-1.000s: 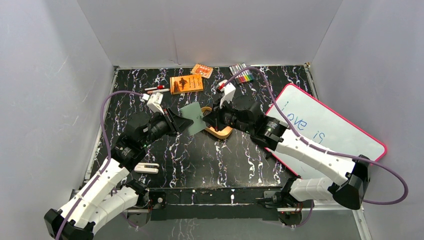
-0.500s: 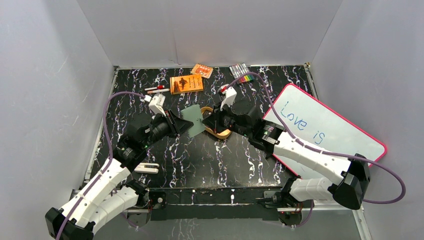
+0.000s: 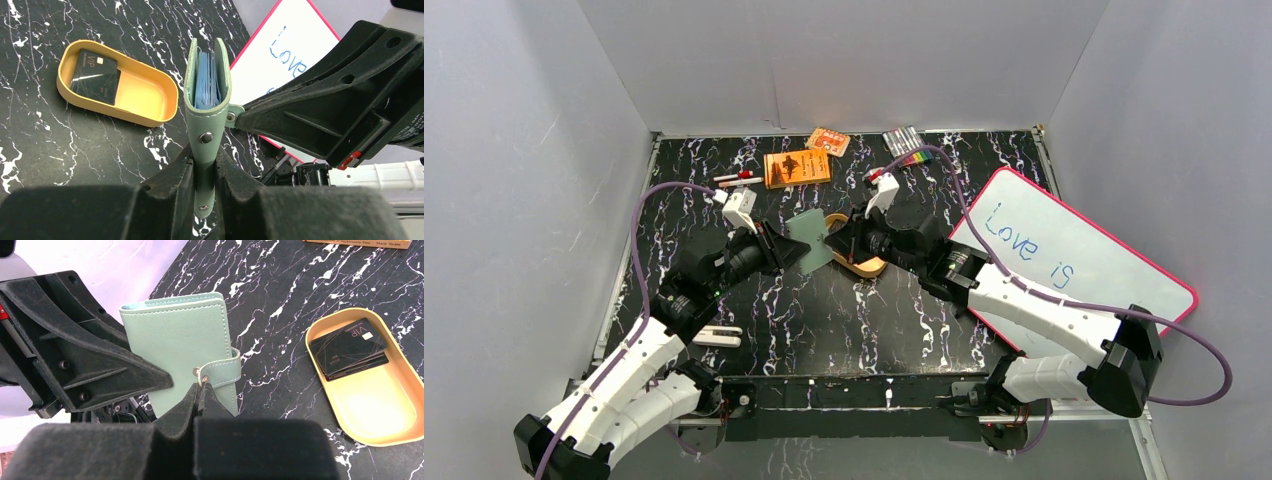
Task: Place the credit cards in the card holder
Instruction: Close the card holder at the center of the board.
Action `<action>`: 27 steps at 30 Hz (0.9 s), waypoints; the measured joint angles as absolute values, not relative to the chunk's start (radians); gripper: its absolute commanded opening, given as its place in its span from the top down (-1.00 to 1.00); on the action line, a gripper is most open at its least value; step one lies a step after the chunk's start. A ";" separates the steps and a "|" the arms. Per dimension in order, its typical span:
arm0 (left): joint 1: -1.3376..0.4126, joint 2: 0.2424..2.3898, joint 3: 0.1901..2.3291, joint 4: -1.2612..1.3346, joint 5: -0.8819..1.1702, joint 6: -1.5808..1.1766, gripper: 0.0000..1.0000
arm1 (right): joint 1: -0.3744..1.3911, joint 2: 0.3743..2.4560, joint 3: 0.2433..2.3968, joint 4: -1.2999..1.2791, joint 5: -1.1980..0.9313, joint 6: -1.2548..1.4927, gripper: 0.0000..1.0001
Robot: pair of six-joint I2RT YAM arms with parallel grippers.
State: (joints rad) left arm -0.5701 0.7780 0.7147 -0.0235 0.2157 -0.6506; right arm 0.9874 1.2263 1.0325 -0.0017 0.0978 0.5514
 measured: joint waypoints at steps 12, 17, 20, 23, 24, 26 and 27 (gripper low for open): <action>-0.572 0.776 0.715 -0.029 0.200 -0.621 1.00 | 0.987 1.257 1.032 0.028 0.078 0.570 1.00; -0.572 0.775 0.715 -0.031 0.198 -0.619 1.00 | 0.987 1.260 1.032 0.030 0.074 0.570 1.00; -0.572 0.775 0.715 -0.031 0.198 -0.615 1.00 | 0.987 1.264 1.032 0.033 0.071 0.571 1.00; -0.572 0.775 0.715 -0.032 0.197 -0.612 1.00 | 0.987 1.266 1.032 0.034 0.068 0.572 1.00; -0.572 0.775 0.715 -0.032 0.197 -0.611 1.00 | 0.987 1.266 1.032 0.034 0.068 0.572 1.00; -0.572 0.775 0.715 -0.032 0.197 -0.609 1.00 | 0.987 1.266 1.032 0.034 0.068 0.572 1.00; -0.572 0.775 0.715 -0.032 0.197 -0.609 1.00 | 0.987 1.266 1.032 0.034 0.068 0.572 1.00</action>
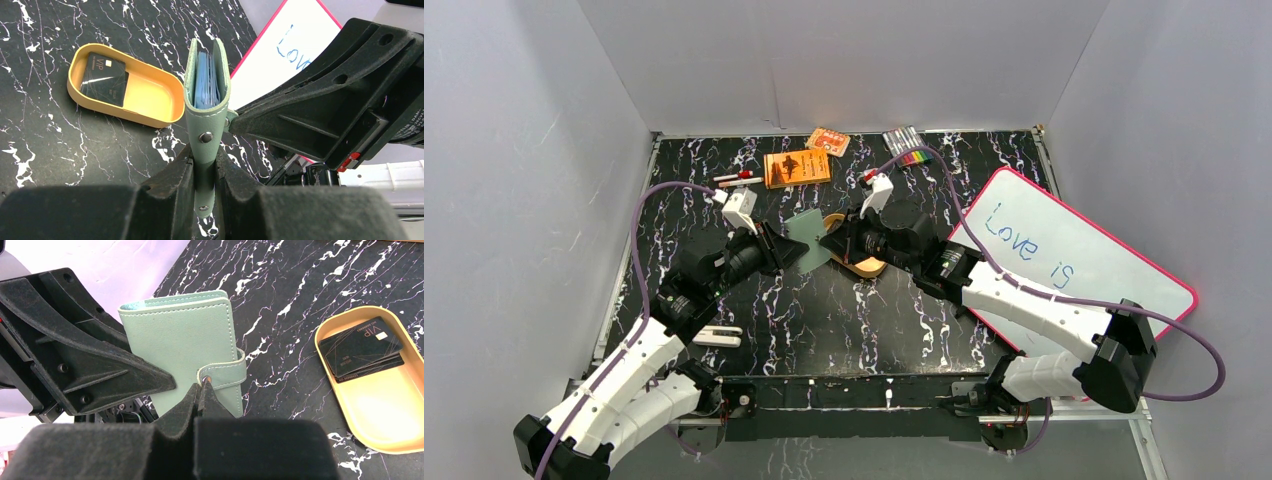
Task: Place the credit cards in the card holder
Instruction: Close the card holder at the center of the board.
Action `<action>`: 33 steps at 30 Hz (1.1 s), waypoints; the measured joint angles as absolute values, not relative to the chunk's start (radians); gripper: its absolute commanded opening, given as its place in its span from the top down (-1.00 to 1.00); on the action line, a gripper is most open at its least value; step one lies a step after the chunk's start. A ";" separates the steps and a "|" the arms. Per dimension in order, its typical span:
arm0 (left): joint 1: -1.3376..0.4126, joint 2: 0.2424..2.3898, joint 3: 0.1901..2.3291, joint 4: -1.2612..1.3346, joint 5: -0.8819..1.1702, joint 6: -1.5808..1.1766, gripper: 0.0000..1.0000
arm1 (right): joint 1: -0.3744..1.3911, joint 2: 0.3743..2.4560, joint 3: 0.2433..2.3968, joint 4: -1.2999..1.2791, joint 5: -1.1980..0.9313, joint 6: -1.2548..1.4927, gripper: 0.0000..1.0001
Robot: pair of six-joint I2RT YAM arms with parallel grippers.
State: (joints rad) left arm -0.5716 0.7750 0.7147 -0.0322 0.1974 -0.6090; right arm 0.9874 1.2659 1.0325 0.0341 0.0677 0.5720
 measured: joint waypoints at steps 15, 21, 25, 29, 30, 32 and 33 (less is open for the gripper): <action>-0.572 0.775 0.715 -0.032 0.199 -0.595 1.00 | 0.987 1.269 1.032 0.042 0.064 0.572 1.00; -0.572 0.775 0.715 -0.032 0.199 -0.588 1.00 | 0.985 1.274 1.032 0.050 0.063 0.573 1.00; -0.571 0.775 0.715 -0.032 0.202 -0.582 1.00 | 0.984 1.279 1.032 0.056 0.060 0.574 1.00; -0.571 0.775 0.715 -0.033 0.204 -0.578 1.00 | 0.983 1.284 1.035 0.057 0.055 0.574 1.00; -0.571 0.775 0.715 -0.034 0.204 -0.576 1.00 | 0.983 1.288 1.037 0.056 0.052 0.574 1.00; -0.570 0.776 0.715 -0.039 0.203 -0.575 1.00 | 0.982 1.295 1.040 0.056 0.047 0.574 1.00; -0.570 0.776 0.715 -0.041 0.203 -0.575 1.00 | 0.982 1.298 1.040 0.057 0.044 0.574 1.00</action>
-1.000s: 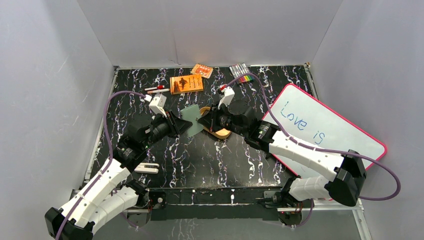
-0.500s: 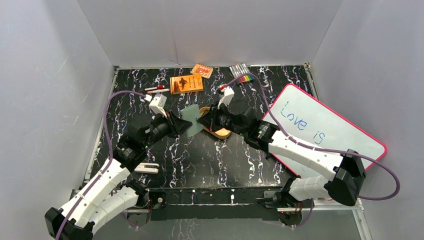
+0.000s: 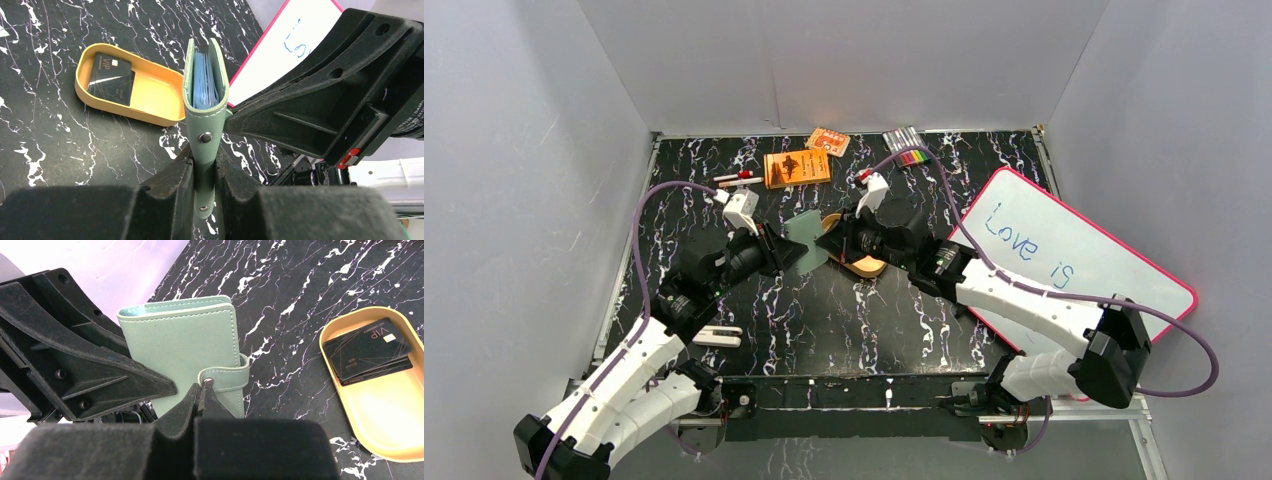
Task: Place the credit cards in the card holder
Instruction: Close the card holder at the center of the board.
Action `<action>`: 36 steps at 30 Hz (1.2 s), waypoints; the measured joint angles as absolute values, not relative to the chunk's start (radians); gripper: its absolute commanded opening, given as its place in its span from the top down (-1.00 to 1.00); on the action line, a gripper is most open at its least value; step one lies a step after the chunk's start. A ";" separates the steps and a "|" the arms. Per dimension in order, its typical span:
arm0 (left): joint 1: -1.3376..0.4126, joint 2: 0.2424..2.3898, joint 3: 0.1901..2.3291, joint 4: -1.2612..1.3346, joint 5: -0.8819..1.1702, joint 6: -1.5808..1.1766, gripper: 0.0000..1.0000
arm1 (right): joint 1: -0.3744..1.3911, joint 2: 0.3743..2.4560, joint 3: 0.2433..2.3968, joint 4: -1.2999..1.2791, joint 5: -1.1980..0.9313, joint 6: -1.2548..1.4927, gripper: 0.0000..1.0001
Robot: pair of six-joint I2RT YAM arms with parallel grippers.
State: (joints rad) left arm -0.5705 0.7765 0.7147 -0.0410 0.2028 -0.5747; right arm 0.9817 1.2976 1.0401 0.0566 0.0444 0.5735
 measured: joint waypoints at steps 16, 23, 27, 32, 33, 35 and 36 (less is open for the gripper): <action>-0.561 0.789 0.713 -0.036 0.242 -0.550 1.00 | 0.982 1.317 1.050 0.051 0.041 0.573 1.00; -0.558 0.789 0.709 -0.020 0.260 -0.542 1.00 | 0.979 1.319 1.053 0.051 0.031 0.573 1.00; -0.554 0.788 0.698 -0.001 0.276 -0.542 1.00 | 0.975 1.320 1.053 0.049 0.023 0.573 1.00; -0.552 0.787 0.694 0.010 0.288 -0.542 1.00 | 0.974 1.322 1.056 0.047 0.019 0.573 1.00; -0.551 0.786 0.693 0.013 0.288 -0.542 1.00 | 0.973 1.322 1.058 0.047 0.019 0.573 1.00; -0.551 0.784 0.693 0.017 0.289 -0.541 1.00 | 0.971 1.322 1.060 0.047 0.014 0.573 1.00; -0.551 0.783 0.692 0.018 0.290 -0.541 1.00 | 0.970 1.322 1.061 0.047 0.011 0.573 1.00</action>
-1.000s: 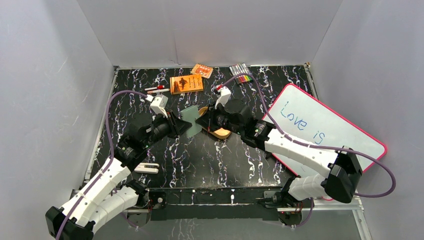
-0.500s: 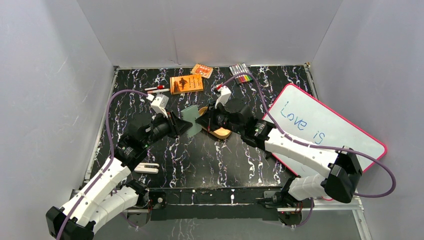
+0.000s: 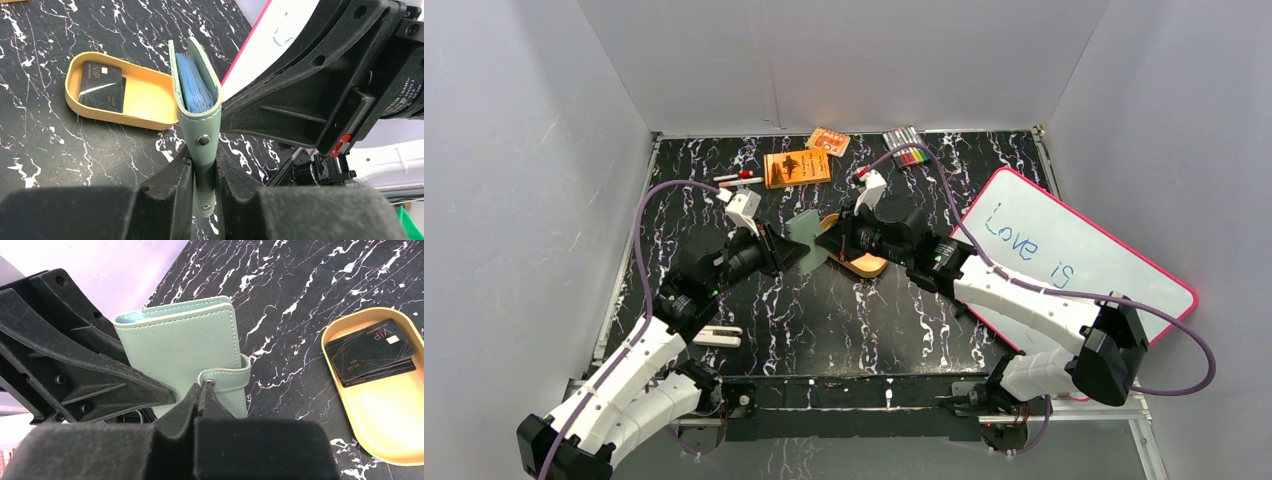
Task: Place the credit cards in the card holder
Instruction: Close the card holder at the center of the board.
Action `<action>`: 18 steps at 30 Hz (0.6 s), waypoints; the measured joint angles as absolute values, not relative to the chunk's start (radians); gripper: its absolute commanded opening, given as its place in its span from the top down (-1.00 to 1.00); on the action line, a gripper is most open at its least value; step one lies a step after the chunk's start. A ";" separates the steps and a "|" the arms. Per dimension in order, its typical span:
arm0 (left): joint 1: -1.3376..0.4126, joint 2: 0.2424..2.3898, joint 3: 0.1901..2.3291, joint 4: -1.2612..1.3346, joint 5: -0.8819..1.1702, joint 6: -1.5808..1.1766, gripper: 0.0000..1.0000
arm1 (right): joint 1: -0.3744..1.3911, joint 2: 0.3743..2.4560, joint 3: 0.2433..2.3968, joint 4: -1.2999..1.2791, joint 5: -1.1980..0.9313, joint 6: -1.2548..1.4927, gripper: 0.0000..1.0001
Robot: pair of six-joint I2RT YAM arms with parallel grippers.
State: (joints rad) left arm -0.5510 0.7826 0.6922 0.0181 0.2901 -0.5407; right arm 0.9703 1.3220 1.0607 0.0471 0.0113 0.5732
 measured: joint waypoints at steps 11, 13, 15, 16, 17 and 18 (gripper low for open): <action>-0.551 0.773 0.669 0.044 0.306 -0.539 1.00 | 0.968 1.325 1.068 0.028 -0.005 0.572 1.00; -0.551 0.773 0.661 0.054 0.307 -0.539 1.00 | 0.968 1.329 1.071 0.022 -0.006 0.572 1.00; -0.550 0.773 0.661 0.053 0.307 -0.539 1.00 | 0.966 1.333 1.072 0.022 -0.010 0.572 1.00; -0.549 0.773 0.660 0.053 0.307 -0.539 1.00 | 0.965 1.334 1.073 0.022 -0.012 0.572 1.00; -0.549 0.773 0.660 0.054 0.307 -0.539 1.00 | 0.965 1.335 1.074 0.022 -0.014 0.572 1.00; -0.548 0.773 0.659 0.057 0.308 -0.540 1.00 | 0.964 1.336 1.076 0.022 -0.015 0.572 1.00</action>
State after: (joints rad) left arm -0.5480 0.7731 0.6590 0.0570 0.3084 -0.5396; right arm 0.9642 1.3365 1.0760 0.0216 -0.0154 0.5720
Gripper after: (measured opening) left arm 0.149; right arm 0.011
